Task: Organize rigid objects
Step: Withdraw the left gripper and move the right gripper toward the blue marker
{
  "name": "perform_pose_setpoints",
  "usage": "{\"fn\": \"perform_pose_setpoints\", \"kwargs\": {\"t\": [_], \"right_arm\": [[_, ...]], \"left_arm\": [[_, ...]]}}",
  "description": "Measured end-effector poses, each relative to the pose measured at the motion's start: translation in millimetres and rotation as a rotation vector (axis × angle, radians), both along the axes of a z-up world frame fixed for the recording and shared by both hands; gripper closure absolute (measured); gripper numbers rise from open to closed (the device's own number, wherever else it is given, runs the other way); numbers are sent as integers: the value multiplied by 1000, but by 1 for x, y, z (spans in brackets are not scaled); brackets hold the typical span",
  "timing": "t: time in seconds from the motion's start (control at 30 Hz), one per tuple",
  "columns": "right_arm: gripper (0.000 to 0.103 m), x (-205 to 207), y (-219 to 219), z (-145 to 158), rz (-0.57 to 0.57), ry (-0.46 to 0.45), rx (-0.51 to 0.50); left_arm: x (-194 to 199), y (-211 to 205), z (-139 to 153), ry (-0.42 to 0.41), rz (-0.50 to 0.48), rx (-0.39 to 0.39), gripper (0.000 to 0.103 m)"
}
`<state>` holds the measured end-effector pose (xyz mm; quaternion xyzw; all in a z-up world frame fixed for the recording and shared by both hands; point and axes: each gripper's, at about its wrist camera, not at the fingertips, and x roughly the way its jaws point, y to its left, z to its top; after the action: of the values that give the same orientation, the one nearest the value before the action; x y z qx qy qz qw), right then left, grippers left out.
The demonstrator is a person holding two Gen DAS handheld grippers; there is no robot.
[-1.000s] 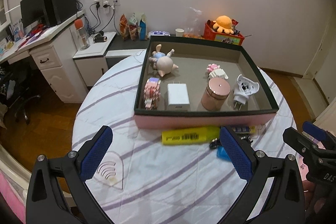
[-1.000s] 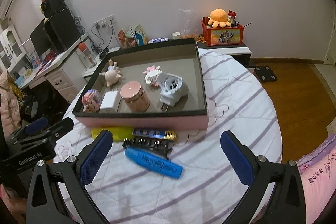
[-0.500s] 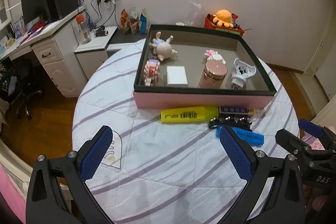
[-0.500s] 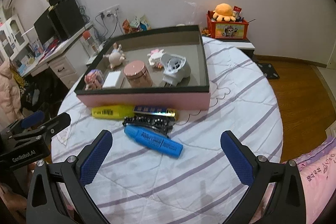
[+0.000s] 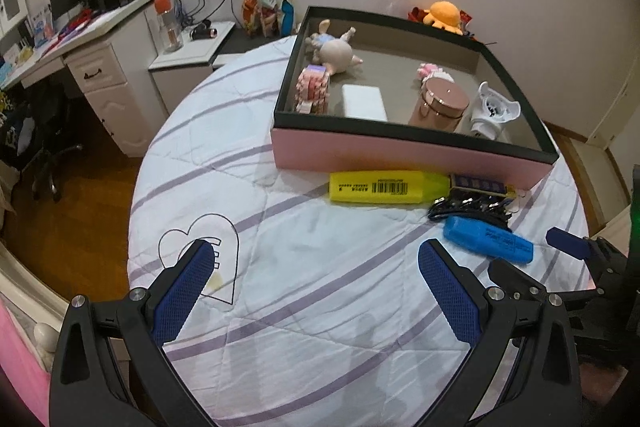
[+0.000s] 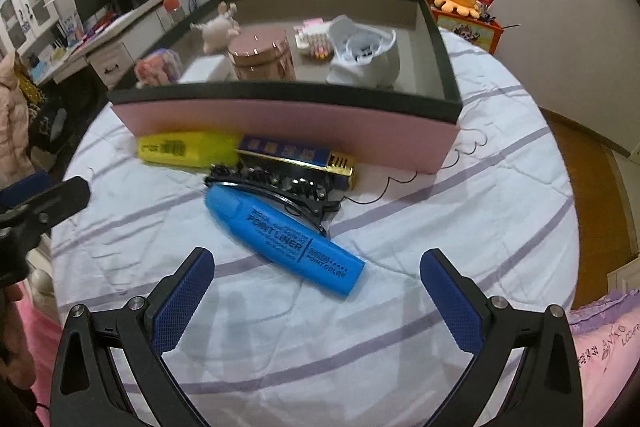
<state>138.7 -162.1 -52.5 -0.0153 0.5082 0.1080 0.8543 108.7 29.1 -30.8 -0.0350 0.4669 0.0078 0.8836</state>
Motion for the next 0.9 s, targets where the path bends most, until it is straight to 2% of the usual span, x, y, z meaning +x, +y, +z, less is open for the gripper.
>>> {"fn": "perform_pose_setpoints", "kwargs": {"t": [0.07,0.17,0.27,0.4,0.53,0.63,0.9], "right_arm": [[0,3,1,-6,5,0,-16],[6,7,1,-15,9,13,-36],[12,6,3,-15,22,-11,-52],[35,4,8,-11,62,-21,-49],[51,2,16,-7,142,-5,-41],[55,0,20,-4,192,15,-5],[54,9,31,-8,241,7,-26]], "left_arm": [[2,0,-3,8,-4,-1,0],[4,-2,-6,13,-9,-3,0],[5,-1,-7,16,-11,-4,0],[5,0,-10,20,-5,-9,0],[4,1,-9,17,0,-9,0],[4,3,-10,18,5,-10,0],[5,3,-12,23,12,-6,0]]}}
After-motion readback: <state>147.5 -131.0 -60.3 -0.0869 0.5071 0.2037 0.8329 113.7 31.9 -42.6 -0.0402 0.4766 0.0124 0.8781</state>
